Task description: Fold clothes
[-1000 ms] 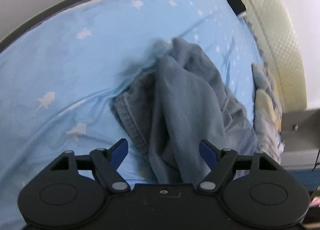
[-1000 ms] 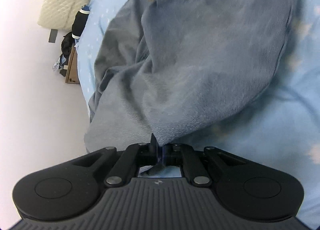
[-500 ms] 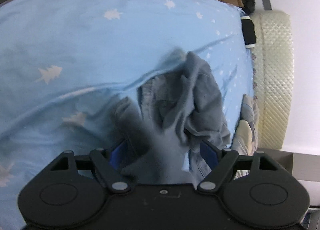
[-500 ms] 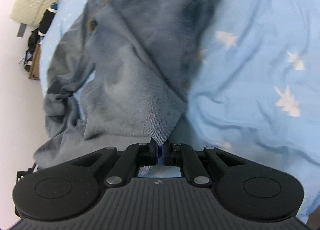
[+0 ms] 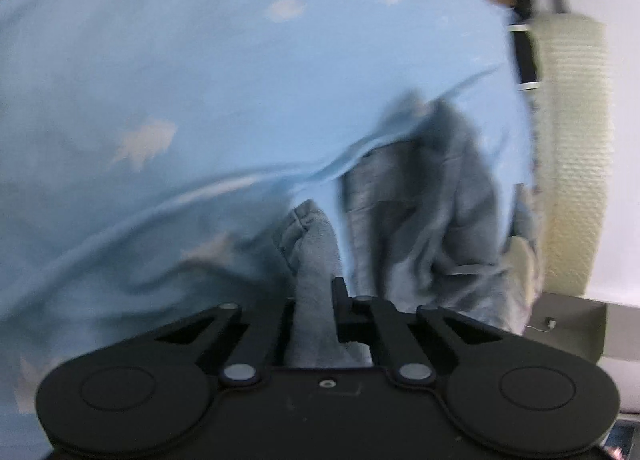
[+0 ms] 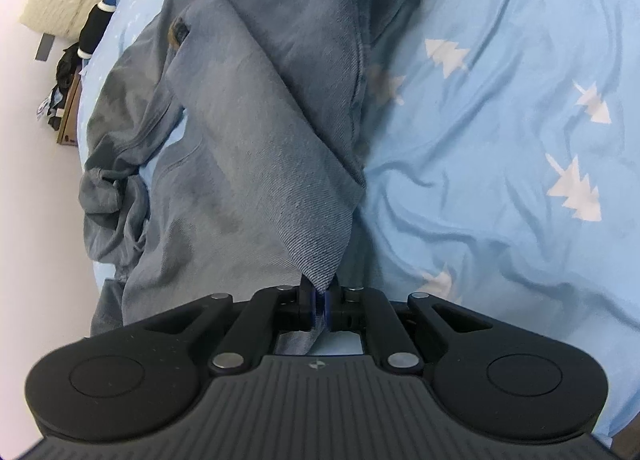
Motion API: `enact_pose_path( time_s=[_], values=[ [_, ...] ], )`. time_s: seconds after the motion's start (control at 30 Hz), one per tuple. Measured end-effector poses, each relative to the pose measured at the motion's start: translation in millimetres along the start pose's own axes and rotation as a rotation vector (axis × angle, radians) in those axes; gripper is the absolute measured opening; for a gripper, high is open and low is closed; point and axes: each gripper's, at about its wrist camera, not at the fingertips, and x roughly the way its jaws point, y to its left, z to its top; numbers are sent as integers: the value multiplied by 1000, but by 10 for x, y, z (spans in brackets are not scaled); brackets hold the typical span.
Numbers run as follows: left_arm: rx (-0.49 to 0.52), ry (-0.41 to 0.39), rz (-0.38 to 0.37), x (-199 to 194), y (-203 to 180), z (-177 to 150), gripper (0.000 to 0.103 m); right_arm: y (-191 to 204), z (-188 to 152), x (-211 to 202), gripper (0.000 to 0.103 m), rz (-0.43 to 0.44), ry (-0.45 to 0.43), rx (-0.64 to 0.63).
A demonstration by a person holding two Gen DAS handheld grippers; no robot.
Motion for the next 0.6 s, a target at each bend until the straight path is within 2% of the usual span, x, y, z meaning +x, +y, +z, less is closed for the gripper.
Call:
enact_pose_path(
  time_s=[0.1, 0.27, 0.37, 0.47, 0.53, 0.6],
  values=[
    [60, -88, -77, -351, -186, -3, 1, 125, -64, 1, 4, 28, 30, -48],
    [175, -335, -151, -1283, -372, 199, 1, 434, -180, 76, 4, 98, 95, -130],
    [185, -478, -135, -1796, -289, 395, 1, 642, -229, 186, 4, 150, 124, -151],
    [160, -540, -91, -1986, -113, 591, 1, 830, -236, 348, 4, 190, 135, -161],
    [150, -540, -29, -1935, 43, 624, 1, 931, -234, 446, 4, 201, 139, -176],
    [122, -528, 9, -1862, 236, 608, 1, 972, -245, 534, 4, 162, 147, -207]
  ],
)
